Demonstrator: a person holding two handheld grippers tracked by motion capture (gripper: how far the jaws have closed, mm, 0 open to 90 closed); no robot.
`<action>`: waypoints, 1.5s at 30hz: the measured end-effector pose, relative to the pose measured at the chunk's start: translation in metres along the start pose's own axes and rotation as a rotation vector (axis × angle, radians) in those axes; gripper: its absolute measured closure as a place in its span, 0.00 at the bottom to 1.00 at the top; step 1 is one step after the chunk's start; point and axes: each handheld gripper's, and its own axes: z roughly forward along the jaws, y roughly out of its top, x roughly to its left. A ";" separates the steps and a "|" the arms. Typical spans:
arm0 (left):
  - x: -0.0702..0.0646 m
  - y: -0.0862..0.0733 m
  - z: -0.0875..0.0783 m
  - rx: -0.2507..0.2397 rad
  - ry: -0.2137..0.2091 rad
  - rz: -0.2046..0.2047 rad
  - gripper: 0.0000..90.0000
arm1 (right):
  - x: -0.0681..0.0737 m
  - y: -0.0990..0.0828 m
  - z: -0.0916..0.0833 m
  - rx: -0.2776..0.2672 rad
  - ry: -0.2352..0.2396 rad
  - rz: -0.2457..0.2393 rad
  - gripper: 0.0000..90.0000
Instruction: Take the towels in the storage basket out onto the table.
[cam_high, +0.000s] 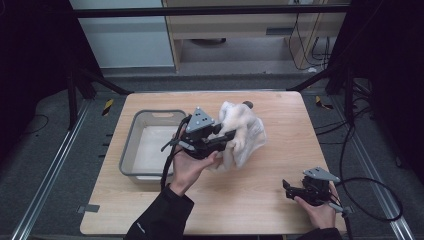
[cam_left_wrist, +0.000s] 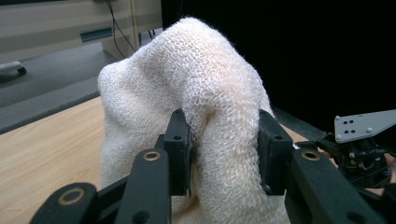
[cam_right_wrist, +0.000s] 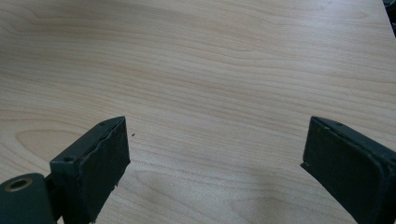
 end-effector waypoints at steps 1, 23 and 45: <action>0.000 -0.001 0.002 0.003 -0.003 0.003 0.70 | 0.000 0.000 0.000 0.000 0.000 -0.002 0.08; -0.003 -0.018 0.040 0.058 -0.027 0.004 0.69 | -0.001 -0.002 0.000 -0.007 -0.001 -0.015 0.08; -0.007 -0.039 0.070 0.122 -0.032 0.002 0.69 | -0.002 -0.003 0.000 -0.015 -0.015 -0.023 0.09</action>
